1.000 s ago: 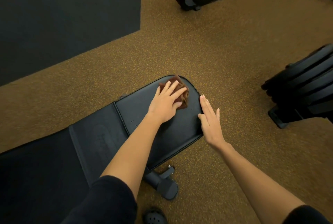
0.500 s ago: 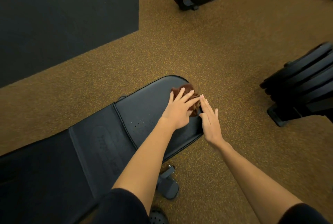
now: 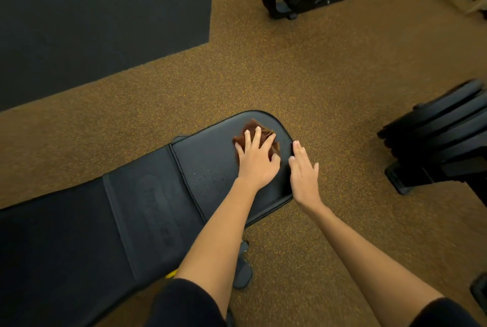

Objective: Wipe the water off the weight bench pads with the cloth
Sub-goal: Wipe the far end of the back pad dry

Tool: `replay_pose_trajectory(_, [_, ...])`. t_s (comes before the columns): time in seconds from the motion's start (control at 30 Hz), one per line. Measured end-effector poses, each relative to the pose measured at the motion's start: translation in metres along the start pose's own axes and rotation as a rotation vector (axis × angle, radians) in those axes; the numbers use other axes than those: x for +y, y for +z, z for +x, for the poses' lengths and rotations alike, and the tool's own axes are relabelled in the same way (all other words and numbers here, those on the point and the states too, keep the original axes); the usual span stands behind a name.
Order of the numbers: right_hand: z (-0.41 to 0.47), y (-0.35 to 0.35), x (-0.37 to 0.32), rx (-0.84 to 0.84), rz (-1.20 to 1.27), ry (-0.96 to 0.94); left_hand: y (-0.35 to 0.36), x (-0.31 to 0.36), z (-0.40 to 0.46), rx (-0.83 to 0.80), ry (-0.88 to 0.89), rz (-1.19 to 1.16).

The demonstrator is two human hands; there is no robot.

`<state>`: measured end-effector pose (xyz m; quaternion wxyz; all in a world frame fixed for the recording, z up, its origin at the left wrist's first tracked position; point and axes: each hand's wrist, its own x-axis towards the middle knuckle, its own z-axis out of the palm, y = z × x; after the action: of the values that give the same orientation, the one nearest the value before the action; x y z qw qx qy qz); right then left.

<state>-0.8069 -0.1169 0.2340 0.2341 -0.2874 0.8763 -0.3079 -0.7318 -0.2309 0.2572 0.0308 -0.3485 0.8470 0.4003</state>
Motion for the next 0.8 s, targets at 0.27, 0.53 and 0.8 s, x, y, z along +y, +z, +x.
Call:
replay_pose_trajectory(0.27, [-0.009, 0.03, -0.033, 0.01, -0.393, -0.481, -0.008, -0.036, -0.035, 0.294, 0.098, -0.287])
replay_pose_trajectory(0.53, [0.019, 0.047, -0.042, -0.005, -0.585, -0.419, -0.013, -0.078, -0.056, 0.216, -0.11, 0.408])
replay_pose_trajectory(0.8, [0.019, 0.058, -0.049, 0.059, -0.453, -0.381, -0.038, -0.083, -0.057, 0.261, -0.119, -0.056])
